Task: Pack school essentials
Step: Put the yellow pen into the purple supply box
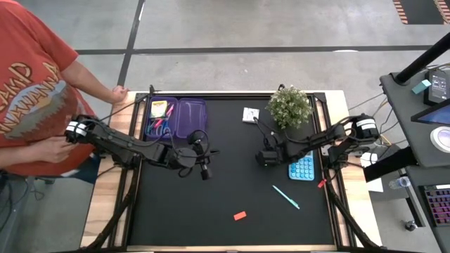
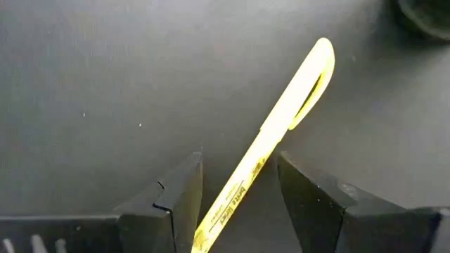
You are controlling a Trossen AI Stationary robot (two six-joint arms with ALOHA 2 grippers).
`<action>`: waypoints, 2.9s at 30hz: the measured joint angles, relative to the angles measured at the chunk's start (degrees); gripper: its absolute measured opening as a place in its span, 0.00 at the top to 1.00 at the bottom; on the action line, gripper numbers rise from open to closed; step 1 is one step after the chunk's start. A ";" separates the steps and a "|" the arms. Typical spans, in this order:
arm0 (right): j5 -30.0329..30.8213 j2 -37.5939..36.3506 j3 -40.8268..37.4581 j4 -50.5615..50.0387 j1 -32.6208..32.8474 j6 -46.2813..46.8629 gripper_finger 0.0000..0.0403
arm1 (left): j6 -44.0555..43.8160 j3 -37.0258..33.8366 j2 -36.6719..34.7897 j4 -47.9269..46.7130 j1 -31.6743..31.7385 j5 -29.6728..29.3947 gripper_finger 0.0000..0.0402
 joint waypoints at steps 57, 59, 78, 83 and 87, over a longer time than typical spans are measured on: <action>-5.61 -12.37 -10.00 79.42 14.58 -70.28 0.95 | 6.32 -14.60 1.13 48.41 -0.03 17.55 0.95; -8.17 -12.41 -10.00 82.07 14.57 -72.94 0.95 | 6.32 -14.43 2.01 49.37 0.00 17.50 0.92; -10.01 -10.33 -9.74 84.53 14.50 -73.52 0.95 | 8.93 -7.98 21.62 78.73 0.40 21.17 0.57; -10.01 -10.19 -9.54 84.38 14.51 -73.52 0.95 | 9.39 -2.16 26.57 80.02 0.39 24.00 0.57; -10.01 -10.21 -9.56 84.32 14.50 -73.87 0.95 | 12.18 0.90 27.80 80.15 0.39 24.00 0.58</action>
